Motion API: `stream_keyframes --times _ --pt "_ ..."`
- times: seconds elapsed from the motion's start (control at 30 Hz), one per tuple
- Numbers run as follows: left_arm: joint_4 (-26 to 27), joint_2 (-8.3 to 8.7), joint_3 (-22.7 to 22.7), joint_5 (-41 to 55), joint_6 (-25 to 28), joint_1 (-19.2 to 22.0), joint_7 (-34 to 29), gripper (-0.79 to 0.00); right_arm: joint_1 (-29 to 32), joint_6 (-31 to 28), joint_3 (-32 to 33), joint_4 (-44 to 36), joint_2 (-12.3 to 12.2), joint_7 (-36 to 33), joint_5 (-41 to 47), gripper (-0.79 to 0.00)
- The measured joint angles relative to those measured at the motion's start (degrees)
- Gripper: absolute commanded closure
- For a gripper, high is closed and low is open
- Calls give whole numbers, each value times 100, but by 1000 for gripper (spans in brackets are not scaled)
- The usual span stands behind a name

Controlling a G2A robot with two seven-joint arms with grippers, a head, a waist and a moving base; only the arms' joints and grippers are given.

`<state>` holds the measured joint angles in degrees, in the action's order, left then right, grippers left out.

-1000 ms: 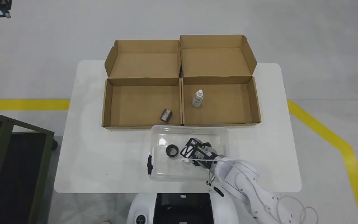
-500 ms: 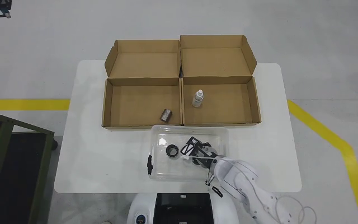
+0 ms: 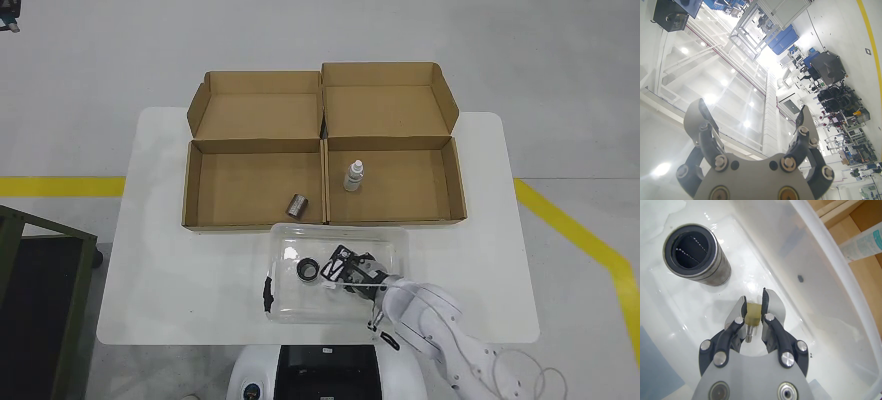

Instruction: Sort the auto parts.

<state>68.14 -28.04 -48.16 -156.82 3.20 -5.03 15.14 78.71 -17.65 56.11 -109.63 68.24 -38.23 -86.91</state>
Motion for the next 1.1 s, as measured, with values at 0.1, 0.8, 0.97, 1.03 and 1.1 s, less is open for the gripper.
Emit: stream_keyframes --times 0.1,0.8,0.97,1.03,1.1 --pt "0 0 0 0 0 0 0 -785 4 -126 38 -61 -16 111 -128 0" --pt "0 0 0 0 0 0 0 -785 139 -235 149 34 -33 196 -381 -332" --pt "0 0 0 0 0 0 0 -785 257 -231 177 18 -41 232 -365 -323" --pt "0 0 0 0 0 0 0 -785 280 -229 177 18 -41 246 -363 -320" --pt "0 0 0 0 0 0 0 -785 295 -229 166 21 -39 256 -357 -308"
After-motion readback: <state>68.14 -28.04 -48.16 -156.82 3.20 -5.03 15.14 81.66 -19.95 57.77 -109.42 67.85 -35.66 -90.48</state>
